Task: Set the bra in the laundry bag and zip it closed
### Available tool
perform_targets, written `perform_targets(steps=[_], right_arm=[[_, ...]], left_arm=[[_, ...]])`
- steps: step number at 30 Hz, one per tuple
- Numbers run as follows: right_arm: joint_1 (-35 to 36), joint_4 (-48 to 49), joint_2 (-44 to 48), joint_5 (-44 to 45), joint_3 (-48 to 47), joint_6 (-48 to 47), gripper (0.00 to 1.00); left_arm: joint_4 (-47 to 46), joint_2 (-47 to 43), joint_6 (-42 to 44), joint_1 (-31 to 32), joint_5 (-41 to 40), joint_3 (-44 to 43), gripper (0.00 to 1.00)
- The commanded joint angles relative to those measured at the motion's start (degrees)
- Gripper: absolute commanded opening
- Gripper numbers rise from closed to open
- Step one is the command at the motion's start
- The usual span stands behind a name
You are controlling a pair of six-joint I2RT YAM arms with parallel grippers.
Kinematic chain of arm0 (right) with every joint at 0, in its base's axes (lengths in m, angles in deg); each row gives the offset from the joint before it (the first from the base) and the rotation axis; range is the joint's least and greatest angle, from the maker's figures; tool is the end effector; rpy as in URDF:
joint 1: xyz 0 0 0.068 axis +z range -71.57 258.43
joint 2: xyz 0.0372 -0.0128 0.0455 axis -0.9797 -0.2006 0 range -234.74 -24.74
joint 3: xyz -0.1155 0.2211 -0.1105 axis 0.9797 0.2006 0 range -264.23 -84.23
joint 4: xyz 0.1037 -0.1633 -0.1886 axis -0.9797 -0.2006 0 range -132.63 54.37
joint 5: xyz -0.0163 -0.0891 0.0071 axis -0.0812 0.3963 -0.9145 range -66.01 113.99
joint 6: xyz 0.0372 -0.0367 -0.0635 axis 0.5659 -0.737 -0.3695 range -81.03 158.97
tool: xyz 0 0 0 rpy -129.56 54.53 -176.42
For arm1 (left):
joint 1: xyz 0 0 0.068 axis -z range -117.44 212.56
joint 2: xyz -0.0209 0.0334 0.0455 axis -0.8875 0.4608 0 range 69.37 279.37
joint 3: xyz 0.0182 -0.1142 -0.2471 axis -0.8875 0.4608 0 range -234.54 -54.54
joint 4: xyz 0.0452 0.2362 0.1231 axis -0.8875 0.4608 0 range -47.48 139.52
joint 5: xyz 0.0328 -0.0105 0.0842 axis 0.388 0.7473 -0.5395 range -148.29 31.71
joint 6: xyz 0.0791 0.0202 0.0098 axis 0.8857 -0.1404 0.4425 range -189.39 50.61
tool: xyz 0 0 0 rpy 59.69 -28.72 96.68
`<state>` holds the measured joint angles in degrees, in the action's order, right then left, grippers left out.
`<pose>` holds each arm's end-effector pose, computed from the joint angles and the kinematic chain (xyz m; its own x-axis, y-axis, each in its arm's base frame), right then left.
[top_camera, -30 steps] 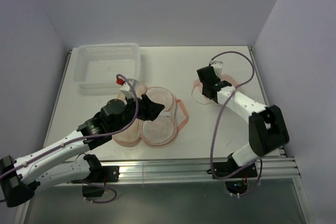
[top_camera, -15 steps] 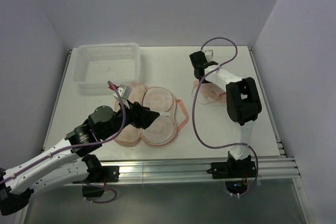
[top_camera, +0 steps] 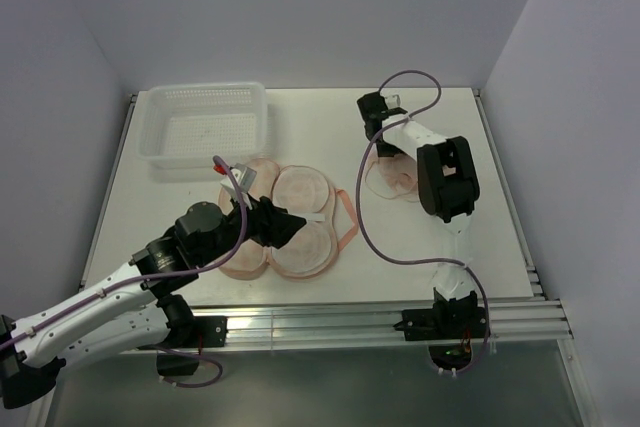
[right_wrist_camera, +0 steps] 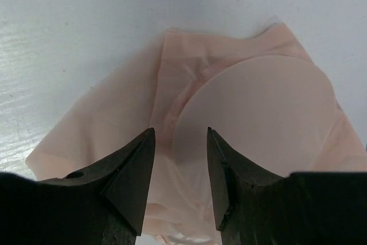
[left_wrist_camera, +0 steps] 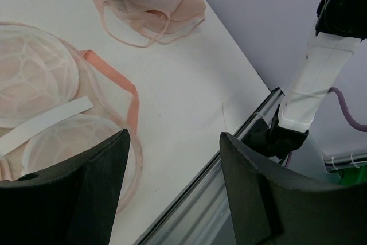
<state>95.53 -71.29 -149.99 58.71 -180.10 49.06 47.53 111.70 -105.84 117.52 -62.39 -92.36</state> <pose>0.4701 0.1021 0.1363 -0.8552 -0.1125 -0.5059 0.1400 0.8897 -0.4345 0.1341 -0.1825 0.3071 -0.5376 -0.2656 -0.8003 0.5678 0.5876 -0.5765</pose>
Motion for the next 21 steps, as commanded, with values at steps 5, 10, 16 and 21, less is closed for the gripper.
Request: perform_targets(steps=[5, 10, 16, 21], right_arm=[[-2.07, -5.46, -2.10, -1.49, -6.33, 0.46, 0.46], [-2.78, -9.95, -4.30, -3.08, -10.11, 1.25, 0.44], [-3.04, -15.22, -6.41, -4.05, -13.37, 1.60, 0.40], [-3.13, -16.37, -5.79, -5.80, -12.32, 2.04, 0.39]], left_arm=[[-2.47, -0.05, 0.76, 0.24, 0.23, -0.23, 0.70], [-2.29, -1.01, 0.76, 0.24, -0.21, -0.06, 0.70], [-2.38, -3.21, 0.68, 0.24, -1.61, 0.21, 0.70], [-2.12, -4.62, 0.50, 0.24, -1.26, 0.47, 0.70]])
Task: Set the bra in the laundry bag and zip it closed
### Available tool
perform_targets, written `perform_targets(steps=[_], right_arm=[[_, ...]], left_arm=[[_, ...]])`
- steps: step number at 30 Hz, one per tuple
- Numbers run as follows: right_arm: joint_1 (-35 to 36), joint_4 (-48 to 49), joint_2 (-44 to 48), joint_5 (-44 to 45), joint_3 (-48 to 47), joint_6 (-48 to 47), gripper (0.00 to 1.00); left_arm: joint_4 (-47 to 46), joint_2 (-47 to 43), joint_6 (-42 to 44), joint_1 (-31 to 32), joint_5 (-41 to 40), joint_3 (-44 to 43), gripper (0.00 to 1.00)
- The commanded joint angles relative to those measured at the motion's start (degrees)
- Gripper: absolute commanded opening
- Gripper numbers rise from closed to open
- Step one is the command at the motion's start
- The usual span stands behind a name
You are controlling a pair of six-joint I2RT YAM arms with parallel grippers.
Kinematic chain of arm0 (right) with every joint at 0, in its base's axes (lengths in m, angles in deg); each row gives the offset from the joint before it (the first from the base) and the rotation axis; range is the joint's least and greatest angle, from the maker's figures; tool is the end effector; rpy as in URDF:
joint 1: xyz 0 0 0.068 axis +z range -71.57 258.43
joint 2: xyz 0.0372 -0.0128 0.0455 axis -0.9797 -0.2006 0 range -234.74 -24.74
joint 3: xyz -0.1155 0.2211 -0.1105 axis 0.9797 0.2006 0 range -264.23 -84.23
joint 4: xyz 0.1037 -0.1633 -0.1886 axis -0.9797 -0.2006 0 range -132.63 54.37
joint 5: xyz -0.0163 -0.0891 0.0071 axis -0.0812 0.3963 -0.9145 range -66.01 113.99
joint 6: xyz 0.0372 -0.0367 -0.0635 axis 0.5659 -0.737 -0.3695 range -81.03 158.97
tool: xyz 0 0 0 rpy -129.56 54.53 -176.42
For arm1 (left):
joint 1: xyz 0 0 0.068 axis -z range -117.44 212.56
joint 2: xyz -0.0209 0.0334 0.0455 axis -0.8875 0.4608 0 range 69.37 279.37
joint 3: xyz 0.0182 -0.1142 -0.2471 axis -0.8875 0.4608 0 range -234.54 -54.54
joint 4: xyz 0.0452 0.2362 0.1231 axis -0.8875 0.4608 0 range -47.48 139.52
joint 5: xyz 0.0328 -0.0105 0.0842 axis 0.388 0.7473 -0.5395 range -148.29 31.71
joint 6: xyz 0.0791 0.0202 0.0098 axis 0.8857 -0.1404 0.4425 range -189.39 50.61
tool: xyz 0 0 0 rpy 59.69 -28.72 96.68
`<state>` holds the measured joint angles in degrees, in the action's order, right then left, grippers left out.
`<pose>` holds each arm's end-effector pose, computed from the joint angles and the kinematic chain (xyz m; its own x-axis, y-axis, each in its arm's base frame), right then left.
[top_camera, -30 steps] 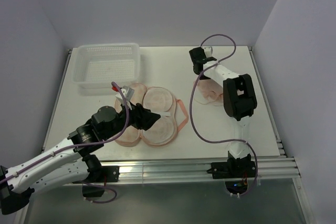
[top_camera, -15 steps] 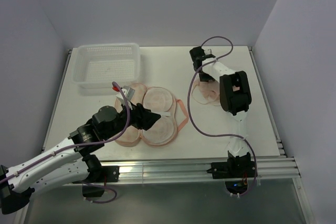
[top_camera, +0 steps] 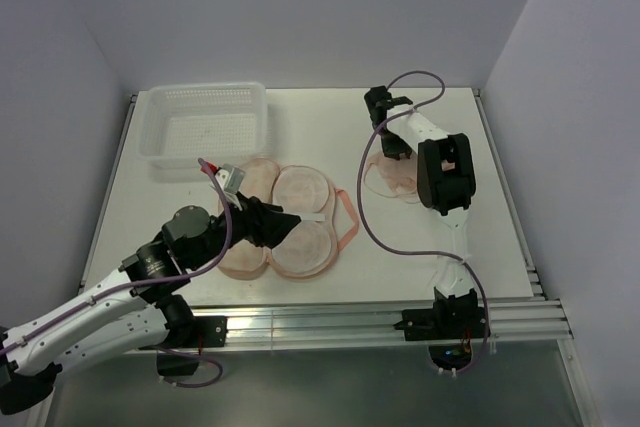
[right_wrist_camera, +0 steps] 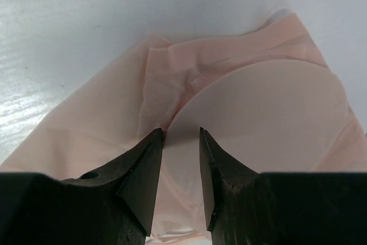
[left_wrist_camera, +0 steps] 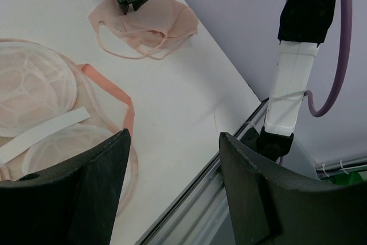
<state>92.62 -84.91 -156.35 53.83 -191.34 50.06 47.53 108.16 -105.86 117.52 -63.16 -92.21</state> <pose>0.4833 0.0855 0.1294 -0.9285 -0.0628 -0.3660 0.1025 0.9039 -0.4152 0.1278 -0.1719 0.3184 -0.5055 -0.3108 -0.8049 0.5806 0.5676 -0.5838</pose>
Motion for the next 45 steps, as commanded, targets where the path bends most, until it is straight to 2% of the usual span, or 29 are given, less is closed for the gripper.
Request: perform_targets(steps=[1, 5, 6, 7, 9, 11, 15, 18, 22, 24, 27, 35, 39, 45], right_arm=[[-0.22, -3.54, 0.57, -1.02, -1.17, 1.30, 0.40], [-0.22, -3.46, 0.92, -1.37, -0.38, 1.56, 0.40], [-0.22, -3.28, 1.01, -1.28, -0.21, 1.65, 0.36], [-0.22, -2.67, 1.09, -1.28, -0.03, 1.65, 0.21], [-0.22, -2.05, 1.62, -1.02, 0.58, 1.91, 0.07], [-0.13, 0.05, 3.20, -0.06, 1.63, 2.44, 0.00], [-0.13, 6.55, 9.43, 0.39, 8.04, 4.37, 0.00], [-0.40, 13.66, 17.77, 0.39, 15.07, 6.74, 0.00], [-0.92, 26.39, 34.78, 1.00, 26.23, 10.35, 0.00], [-0.84, 30.01, 40.70, 1.62, 32.38, 12.11, 0.00], [-0.92, 37.65, 55.18, 2.14, 39.86, 14.48, 0.00], [-0.40, 43.04, 81.66, 2.85, 55.58, 23.87, 0.00], [4.24, 41.46, 92.12, 3.46, 59.64, 28.36, 0.00], [10.40, 40.83, 93.91, -0.30, 60.09, 32.50, 0.00]], left_arm=[[-2.20, -1.25, 0.52, 0.24, -0.50, 0.23, 0.70], [-2.38, -1.78, 0.43, 0.24, -0.76, 0.67, 0.70], [-2.47, -1.78, 0.43, 0.24, -0.85, 0.76, 0.70], [-2.55, -1.70, 0.35, 0.24, -0.85, 0.84, 0.70], [-2.64, -1.61, 0.26, 0.24, -0.85, 1.11, 0.70], [-2.73, -1.34, 0.34, 0.24, -1.11, 1.28, 0.70], [-3.17, -0.03, 0.35, 0.24, -1.12, 1.20, 0.69], [-3.70, 1.73, 0.43, 0.24, -0.59, 0.85, 0.69], [-4.40, 4.01, 0.08, 0.24, -0.67, 1.11, 0.69], [-7.30, 5.24, -0.44, 0.24, -0.06, 1.20, 0.69], [-9.93, 9.45, -0.71, 0.32, 1.34, 0.76, 0.71], [-17.84, 19.39, 2.10, 1.03, 4.07, -3.63, 0.79], [-21.36, 24.31, 4.56, 3.56, 5.48, -8.28, 0.83], [-24.44, 31.60, 11.23, 7.96, 5.21, -14.79, 0.89]])
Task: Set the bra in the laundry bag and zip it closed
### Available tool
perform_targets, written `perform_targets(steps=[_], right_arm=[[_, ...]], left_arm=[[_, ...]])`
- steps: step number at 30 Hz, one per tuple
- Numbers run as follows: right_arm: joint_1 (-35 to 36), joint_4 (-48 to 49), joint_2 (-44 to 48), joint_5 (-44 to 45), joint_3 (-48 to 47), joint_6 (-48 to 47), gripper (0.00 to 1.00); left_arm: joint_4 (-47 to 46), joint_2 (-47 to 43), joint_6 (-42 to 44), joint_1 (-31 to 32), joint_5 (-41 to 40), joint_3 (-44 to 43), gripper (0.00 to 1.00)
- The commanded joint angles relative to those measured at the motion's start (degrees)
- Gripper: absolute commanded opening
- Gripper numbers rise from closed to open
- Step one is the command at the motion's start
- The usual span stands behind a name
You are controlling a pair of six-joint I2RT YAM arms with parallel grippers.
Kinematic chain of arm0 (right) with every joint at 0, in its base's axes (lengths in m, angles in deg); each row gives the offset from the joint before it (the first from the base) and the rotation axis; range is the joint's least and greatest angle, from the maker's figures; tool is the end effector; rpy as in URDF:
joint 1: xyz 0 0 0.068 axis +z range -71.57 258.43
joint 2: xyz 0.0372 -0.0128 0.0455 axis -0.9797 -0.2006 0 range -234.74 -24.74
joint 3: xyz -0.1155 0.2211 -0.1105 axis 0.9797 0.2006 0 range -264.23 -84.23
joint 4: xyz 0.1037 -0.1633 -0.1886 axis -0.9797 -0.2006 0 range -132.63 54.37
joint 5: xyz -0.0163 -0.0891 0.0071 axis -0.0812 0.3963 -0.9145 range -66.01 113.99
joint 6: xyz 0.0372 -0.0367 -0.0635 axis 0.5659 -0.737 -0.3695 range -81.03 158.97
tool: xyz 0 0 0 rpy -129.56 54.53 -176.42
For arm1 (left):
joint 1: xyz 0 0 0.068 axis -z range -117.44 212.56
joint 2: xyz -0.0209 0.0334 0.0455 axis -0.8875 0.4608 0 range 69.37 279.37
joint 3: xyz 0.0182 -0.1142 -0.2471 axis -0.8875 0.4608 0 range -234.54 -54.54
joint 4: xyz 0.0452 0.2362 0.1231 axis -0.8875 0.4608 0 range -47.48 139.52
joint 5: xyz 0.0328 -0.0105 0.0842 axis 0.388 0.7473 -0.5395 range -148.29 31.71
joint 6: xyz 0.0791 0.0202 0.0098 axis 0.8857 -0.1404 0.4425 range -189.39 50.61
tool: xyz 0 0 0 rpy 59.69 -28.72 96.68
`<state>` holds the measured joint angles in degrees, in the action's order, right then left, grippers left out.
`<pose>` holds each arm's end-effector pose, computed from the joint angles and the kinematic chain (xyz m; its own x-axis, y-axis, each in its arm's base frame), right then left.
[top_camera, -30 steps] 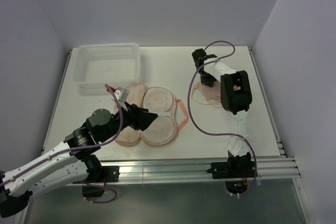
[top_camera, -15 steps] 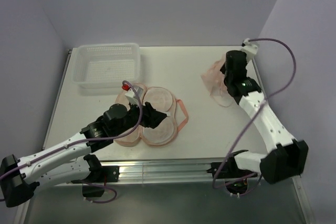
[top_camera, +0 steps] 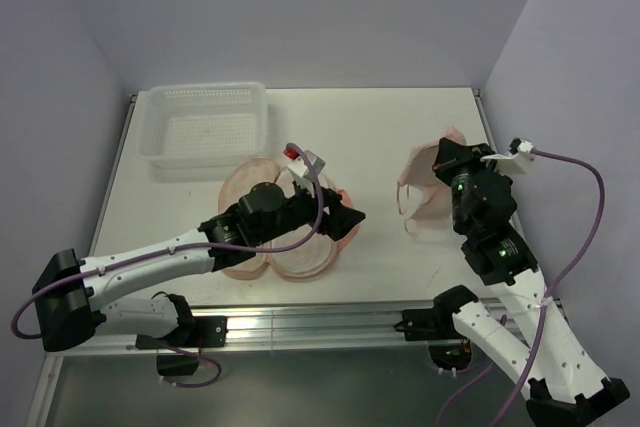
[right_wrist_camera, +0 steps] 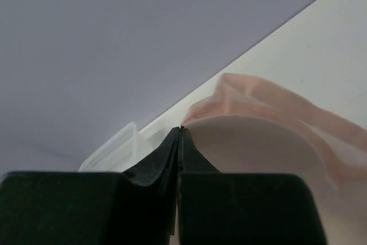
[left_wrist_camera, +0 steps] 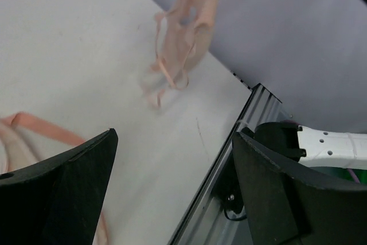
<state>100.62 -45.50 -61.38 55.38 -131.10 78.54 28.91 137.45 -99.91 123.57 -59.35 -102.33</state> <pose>0.1833 0.0346 0.3761 0.1063 0.6306 -0.7688 0.1195 0.7595 0.6395 0.1587 -0.2839 0.3096 -0.4882 -0.1666 -0.8567 0.7170 0.4830 -0.5026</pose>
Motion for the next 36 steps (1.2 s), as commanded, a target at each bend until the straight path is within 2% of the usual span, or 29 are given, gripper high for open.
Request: perform_targets(steps=[1, 8, 13, 16, 19, 21, 23, 25, 26, 28, 30, 31, 32, 34, 35, 36], right_arm=[[3.98, 1.95, -1.15, -2.13, 0.02, 4.54, 0.00], [8.20, 4.86, -1.41, -6.00, 1.61, 7.63, 0.00], [10.50, 5.91, -1.06, -7.67, 2.14, 8.06, 0.00], [11.20, 5.65, -0.71, -8.19, 2.05, 7.89, 0.00], [11.55, 6.18, -0.45, -10.21, 2.31, 8.33, 0.00], [11.73, 6.18, -0.80, -11.79, 2.22, 8.50, 0.00], [11.90, 6.09, -0.62, -12.06, 1.87, 8.42, 0.00], [11.91, 6.18, -0.27, -11.80, 1.87, 8.15, 0.00], [11.91, 6.09, -0.18, -11.80, 1.79, 8.07, 0.00], [11.91, 6.18, -0.36, -12.50, 1.70, 8.06, 0.00], [12.08, 6.79, -0.45, -13.37, 2.05, 8.50, 0.00], [12.26, 6.97, -0.45, -14.51, 2.22, 8.59, 0.00], [12.43, 7.14, -0.27, -14.96, 2.31, 8.59, 0.00], [12.61, 6.88, -0.01, -17.49, 2.40, 7.02, 0.00], [12.61, 5.31, -0.18, -18.64, 1.88, 5.53, 0.00], [12.61, 4.34, -0.36, -20.31, 0.13, 0.73, 0.03]], left_arm=[[-6.34, 3.11, 5.99, 2.44, 1.32, -5.38, 0.89], [-8.11, 9.35, 10.48, 3.23, -3.33, -10.56, 0.96], [-6.35, 13.75, 14.61, 3.15, -10.53, -15.75, 0.98], [-5.12, 15.51, 16.98, 2.97, -12.30, -17.86, 0.95], [-5.64, 17.00, 18.13, 2.27, -10.99, -19.00, 0.86], [-5.21, 18.05, 18.65, 1.83, -10.46, -20.06, 0.68], [-4.15, 18.15, 18.66, 1.65, -10.72, -20.50, 0.60], [-3.54, 17.18, 17.70, 1.65, -8.89, -20.24, 0.63], [-3.27, 16.31, 17.17, 1.65, -8.09, -19.63, 0.70], [-3.01, 15.43, 15.32, 1.65, -6.77, -19.01, 0.73], [-3.18, 14.38, 14.53, 1.65, -5.88, -18.04, 0.61], [-2.83, 14.19, 14.35, 1.74, -6.84, -17.87, 0.49], [-2.22, 13.93, 14.35, 1.57, -8.24, -18.04, 0.24], [-0.20, 12.62, 15.05, 1.56, -10.54, -18.30, 0.05], [0.68, 10.87, 15.23, 1.48, -10.80, -18.13, 0.00], [1.90, 9.63, 15.40, 1.48, -10.63, -17.78, 0.00]])
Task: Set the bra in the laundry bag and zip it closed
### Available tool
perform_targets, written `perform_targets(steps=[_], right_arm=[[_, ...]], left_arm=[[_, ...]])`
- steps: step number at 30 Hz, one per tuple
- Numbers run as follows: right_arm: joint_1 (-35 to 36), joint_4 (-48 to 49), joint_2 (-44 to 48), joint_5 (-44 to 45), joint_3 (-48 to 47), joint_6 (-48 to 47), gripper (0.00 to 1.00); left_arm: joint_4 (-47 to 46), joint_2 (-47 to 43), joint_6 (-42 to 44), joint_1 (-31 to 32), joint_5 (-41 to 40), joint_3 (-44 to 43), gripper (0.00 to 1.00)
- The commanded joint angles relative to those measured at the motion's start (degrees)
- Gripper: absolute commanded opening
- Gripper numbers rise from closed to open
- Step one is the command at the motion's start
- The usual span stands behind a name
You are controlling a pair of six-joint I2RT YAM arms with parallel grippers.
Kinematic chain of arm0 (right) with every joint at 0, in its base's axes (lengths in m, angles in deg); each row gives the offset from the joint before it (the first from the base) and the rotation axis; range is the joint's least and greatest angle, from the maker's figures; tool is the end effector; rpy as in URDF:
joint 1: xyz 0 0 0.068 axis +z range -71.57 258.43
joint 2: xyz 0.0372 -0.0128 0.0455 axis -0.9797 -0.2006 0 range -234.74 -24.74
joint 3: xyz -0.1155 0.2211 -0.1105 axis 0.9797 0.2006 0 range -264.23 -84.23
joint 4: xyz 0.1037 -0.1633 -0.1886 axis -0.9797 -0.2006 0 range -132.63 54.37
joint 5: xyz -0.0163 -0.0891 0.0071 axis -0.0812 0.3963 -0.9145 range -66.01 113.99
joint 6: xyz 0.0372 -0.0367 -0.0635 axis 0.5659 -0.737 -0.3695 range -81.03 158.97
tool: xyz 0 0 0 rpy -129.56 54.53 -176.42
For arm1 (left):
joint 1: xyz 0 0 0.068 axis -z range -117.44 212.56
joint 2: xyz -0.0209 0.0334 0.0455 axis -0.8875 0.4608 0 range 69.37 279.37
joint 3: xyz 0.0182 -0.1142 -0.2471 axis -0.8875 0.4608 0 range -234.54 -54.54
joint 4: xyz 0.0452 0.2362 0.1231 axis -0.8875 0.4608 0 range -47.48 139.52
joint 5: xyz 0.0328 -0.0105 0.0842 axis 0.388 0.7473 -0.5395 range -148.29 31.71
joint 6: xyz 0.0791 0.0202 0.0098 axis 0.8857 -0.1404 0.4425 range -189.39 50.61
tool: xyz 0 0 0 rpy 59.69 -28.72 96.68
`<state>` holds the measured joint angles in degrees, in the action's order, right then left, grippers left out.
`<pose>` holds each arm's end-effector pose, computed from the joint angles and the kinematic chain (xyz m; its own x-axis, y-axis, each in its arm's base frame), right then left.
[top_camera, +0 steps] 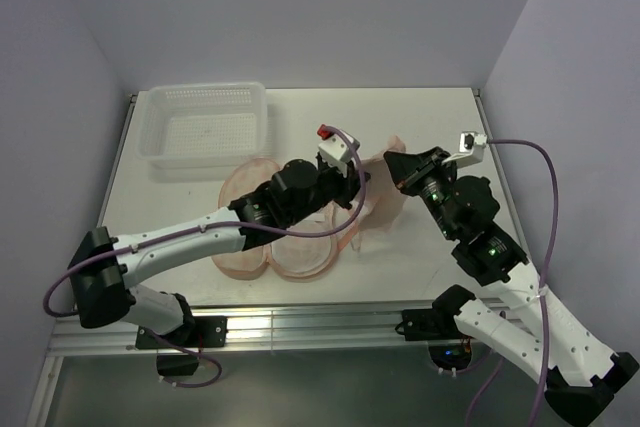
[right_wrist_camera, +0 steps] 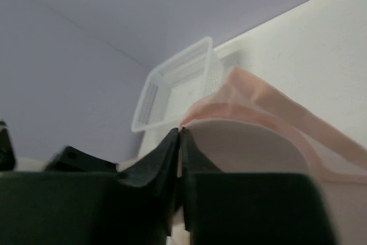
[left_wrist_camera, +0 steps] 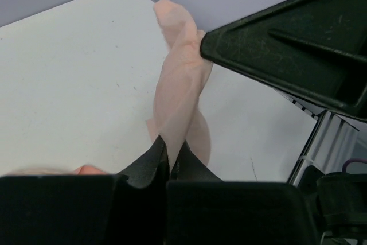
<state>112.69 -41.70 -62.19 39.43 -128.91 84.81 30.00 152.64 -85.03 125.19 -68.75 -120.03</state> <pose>0.1744 0.0958 0.3684 -0.2198 0.6869 -0.6927 -0.2368 0.6513 0.7210 0.1923 -0.3433 0.3420 -0.2537 -0.0868 -0.9634 0.7495 0.6119 -0.2525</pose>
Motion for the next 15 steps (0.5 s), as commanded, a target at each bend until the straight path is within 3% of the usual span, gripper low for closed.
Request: perform_targets(steps=[1, 2, 3, 6, 9, 15], right_arm=[[0.54, -2.60, -0.42, -8.02, -3.38, -8.03, 0.17], [0.54, -4.55, -1.12, -10.15, -4.78, -10.92, 0.26], [0.54, -6.66, -1.92, -12.00, -8.02, -17.30, 0.45], [0.46, -10.81, -3.59, -21.03, -11.29, -26.55, 0.67], [0.46, -7.92, -2.72, -32.02, -11.13, -32.37, 0.76], [0.46, -9.40, -2.01, -48.55, -15.50, -41.43, 0.84]], left_arm=[[1.52, -8.35, 0.70, -0.14, -0.88, 0.89, 0.00], [2.40, -9.77, 0.70, -0.14, -0.44, 1.42, 0.00], [4.67, -11.18, 0.61, -0.14, 0.60, 1.86, 0.00], [10.47, -15.84, -0.18, -0.23, 2.45, 2.04, 0.00], [18.21, -20.15, 0.52, -0.49, 5.26, 1.95, 0.00], [32.28, -25.87, 4.47, -1.55, 11.24, 0.10, 0.00]])
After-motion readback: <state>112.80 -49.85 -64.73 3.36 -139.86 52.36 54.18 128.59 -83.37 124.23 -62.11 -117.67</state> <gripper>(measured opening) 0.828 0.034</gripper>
